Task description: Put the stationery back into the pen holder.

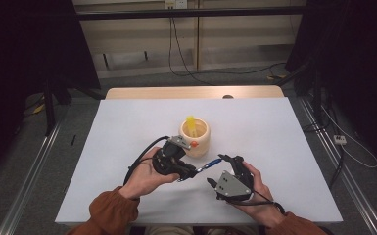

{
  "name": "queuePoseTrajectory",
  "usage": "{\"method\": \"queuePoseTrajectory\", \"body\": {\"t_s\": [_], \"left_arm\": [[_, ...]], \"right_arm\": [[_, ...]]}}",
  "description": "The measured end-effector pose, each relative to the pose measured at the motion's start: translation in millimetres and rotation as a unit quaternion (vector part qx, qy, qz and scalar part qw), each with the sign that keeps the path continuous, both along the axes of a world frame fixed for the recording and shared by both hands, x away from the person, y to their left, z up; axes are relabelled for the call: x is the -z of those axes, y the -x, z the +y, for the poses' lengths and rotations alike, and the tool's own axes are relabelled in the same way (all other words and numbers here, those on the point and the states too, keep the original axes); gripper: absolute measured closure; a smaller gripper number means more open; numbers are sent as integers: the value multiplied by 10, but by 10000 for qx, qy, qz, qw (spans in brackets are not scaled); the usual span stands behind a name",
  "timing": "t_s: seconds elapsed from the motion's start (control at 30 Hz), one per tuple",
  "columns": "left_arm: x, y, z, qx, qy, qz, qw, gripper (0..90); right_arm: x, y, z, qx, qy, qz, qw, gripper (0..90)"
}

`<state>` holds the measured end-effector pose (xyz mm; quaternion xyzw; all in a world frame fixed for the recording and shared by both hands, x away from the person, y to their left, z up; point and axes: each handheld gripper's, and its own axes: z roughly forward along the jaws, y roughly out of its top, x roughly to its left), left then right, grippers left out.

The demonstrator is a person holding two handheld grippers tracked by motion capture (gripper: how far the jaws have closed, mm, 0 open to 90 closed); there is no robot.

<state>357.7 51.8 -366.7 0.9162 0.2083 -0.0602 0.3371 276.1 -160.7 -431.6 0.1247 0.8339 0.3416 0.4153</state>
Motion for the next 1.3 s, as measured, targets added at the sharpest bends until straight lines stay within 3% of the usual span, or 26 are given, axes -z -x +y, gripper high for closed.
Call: {"method": "queuePoseTrajectory", "body": {"t_s": [0.1,0.27,0.33,0.47,0.7,0.87,0.97,1.13,1.3], "left_arm": [[0,-12,-22,4,-46,39,10000,800],[17,-33,-72,57,-135,56,9999,800],[30,-33,-96,56,-142,79,9999,800],[43,-44,-127,108,-169,105,9997,800],[38,-51,-156,22,-170,150,9997,800],[63,-55,-165,30,-157,181,9997,800],[70,-51,-168,-77,-35,229,9997,799],[47,-25,-157,-91,77,131,9998,794],[19,-21,-83,-158,390,-42,9991,732]], "right_arm": [[-13,20,32,-53,310,-257,9992,243],[-6,39,134,-296,745,-644,9947,316],[4,52,172,-303,760,-764,9937,385],[30,55,224,-383,874,-840,9919,457],[71,92,277,-545,1295,-1053,9845,601],[78,90,273,-549,1396,-1148,9820,731],[89,87,258,-586,1460,-1108,9813,779],[104,95,247,-653,1490,-1140,9801,802],[62,82,205,-602,1244,-1033,9850,802]]}}
